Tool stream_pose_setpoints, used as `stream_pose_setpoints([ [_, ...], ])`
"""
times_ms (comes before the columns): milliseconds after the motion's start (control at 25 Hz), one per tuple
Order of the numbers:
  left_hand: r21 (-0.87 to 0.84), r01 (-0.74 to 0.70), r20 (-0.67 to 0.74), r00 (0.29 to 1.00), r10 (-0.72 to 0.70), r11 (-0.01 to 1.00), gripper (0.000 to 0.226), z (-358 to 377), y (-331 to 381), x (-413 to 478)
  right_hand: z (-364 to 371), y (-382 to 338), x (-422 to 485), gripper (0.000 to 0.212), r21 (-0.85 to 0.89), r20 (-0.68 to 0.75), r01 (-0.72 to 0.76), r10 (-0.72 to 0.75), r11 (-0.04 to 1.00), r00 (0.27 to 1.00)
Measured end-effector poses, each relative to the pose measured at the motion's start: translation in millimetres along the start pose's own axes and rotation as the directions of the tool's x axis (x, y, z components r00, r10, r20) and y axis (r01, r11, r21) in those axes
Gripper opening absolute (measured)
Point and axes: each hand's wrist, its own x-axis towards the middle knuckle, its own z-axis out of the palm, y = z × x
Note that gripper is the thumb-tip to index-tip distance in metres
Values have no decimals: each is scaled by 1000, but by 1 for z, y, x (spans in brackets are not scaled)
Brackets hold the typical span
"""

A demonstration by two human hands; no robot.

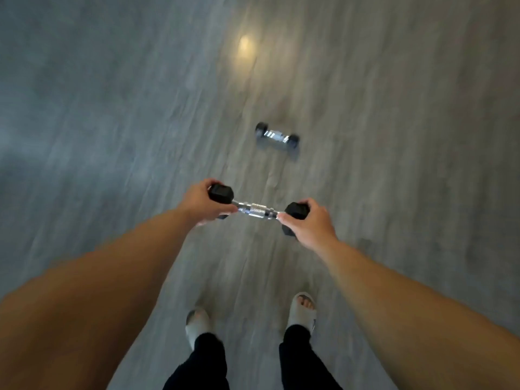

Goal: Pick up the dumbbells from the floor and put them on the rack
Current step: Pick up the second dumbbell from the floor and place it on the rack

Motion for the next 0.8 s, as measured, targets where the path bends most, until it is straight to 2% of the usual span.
stream_pose_setpoints([
  [160, 109, -242, 46, 970, 238, 964, 55, 9, 189, -61, -145, -69, -58, 54, 150, -187, 65, -36, 987, 982],
  [360, 227, -471, 173, 881, 441, 852, 58, 67, 354, -84, -286, -104, -80, 55, 277, -353, 99, 5, 956, 936],
  [480, 294, -610, 297, 790, 536, 736, 59, 122, 453, -86, -365, -108, -82, 53, 358, -514, 128, 81, 925, 854],
  [640, 312, -792, 462, 609, 645, 524, 59, 191, 565, -96, -431, -99, -88, 53, 483, -636, 173, 209, 858, 743],
  [800, 298, -868, 648, 490, 583, 398, 64, 310, 655, -135, -507, -47, -99, 60, 601, -705, 235, 367, 764, 607],
])
